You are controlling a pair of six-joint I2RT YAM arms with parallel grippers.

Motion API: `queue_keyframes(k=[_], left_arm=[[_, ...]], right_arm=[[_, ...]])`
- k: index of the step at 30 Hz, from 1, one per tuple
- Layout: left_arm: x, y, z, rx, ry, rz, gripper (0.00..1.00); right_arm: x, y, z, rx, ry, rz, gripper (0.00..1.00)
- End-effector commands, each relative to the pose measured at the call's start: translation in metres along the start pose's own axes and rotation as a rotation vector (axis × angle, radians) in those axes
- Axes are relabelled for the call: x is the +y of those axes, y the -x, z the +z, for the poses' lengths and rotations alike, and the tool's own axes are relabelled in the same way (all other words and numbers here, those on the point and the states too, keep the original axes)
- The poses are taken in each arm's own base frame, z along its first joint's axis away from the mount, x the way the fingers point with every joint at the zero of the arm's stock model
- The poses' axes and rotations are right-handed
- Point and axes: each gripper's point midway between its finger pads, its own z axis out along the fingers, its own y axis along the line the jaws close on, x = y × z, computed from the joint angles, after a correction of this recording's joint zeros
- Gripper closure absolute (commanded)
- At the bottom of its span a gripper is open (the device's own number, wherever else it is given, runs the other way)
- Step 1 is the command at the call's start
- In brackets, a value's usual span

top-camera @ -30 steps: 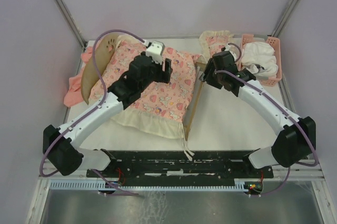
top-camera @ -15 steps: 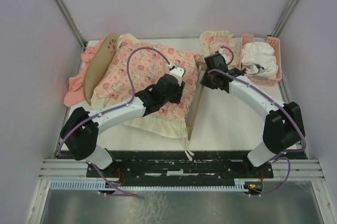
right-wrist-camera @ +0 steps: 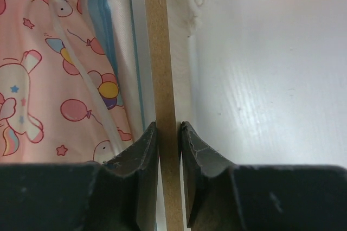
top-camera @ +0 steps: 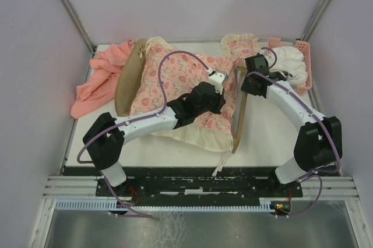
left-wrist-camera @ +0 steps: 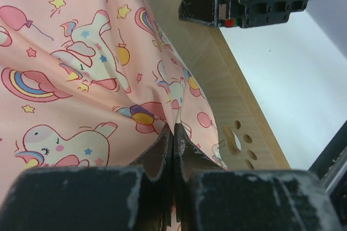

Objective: Set up the pet bed

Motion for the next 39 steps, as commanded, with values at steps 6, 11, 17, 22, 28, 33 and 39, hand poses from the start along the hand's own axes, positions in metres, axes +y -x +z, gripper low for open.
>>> queue_keyframes(k=[6,11,17,22,28,33,39], left_arm=[[-0.04,0.044,0.025,-0.142,-0.141,-0.084,0.95],[-0.026,0.055,0.012,-0.13,-0.05,-0.043,0.58],[0.02,0.073,-0.045,-0.145,0.165,0.044,0.34],[0.07,0.06,-0.091,-0.074,0.352,0.105,0.32],[0.121,0.038,-0.136,0.035,0.487,0.122,0.32],[0.154,0.007,-0.154,0.115,0.545,0.097,0.34],[0.184,-0.028,-0.173,0.218,0.623,0.06,0.4]], right_arm=[[-0.032,0.064,-0.029,-0.172,-0.075,0.023,0.87],[-0.036,0.075,-0.042,-0.168,-0.093,-0.017,0.66],[-0.022,0.069,-0.075,-0.122,0.01,-0.061,0.36],[-0.008,0.055,-0.107,-0.14,0.065,-0.088,0.27],[-0.015,0.022,-0.124,-0.145,-0.005,-0.113,0.25],[-0.038,0.0,-0.108,-0.123,-0.092,-0.158,0.26],[-0.039,-0.032,-0.083,0.007,-0.077,-0.301,0.43]])
